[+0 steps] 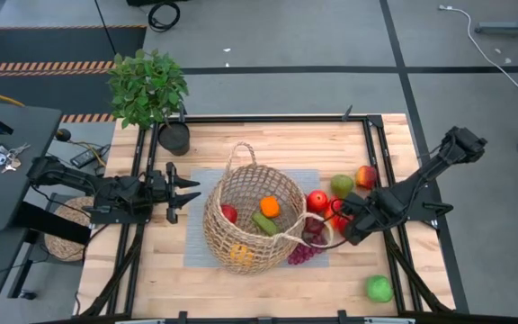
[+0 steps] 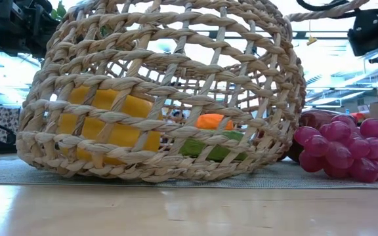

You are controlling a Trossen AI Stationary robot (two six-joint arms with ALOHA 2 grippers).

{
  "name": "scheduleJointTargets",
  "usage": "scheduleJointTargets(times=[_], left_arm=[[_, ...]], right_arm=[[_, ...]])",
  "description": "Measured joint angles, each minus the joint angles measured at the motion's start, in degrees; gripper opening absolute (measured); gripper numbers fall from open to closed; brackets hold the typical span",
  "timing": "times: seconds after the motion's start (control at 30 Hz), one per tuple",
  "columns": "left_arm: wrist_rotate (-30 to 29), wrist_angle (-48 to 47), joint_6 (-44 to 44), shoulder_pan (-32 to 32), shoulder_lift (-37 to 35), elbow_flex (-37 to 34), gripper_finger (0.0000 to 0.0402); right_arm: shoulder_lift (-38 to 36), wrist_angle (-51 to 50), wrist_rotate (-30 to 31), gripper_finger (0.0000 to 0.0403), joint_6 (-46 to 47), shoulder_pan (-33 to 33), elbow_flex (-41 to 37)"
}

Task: Build produce basket
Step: Put the green apple into the basket

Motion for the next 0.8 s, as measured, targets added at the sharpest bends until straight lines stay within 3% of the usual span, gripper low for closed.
scheduleJointTargets(times=[0.23, 0.4, 0.6, 0.8], left_arm=[[0.0, 0.0, 0.0, 0.0, 0.0, 0.0, 0.015], [0.0, 0.0, 0.0, 0.0, 0.0, 0.0, 0.0152], [0.0, 0.0, 0.0, 0.0, 0.0, 0.0, 0.0147], [0.0, 0.0, 0.0, 0.0, 0.0, 0.0, 0.0151]], right_arm=[[-0.7, -3.1, -2.5, 0.0359, 5.1, 4.8, 8.5], [0.7, -2.7, 1.2, 0.0359, 10.6, 11.1, 13.7], [7.2, 0.3, 3.6, 0.0359, 16.8, 18.5, 14.1], [16.3, 4.7, -8.2, 0.0353, 20.3, 21.9, 17.1]])
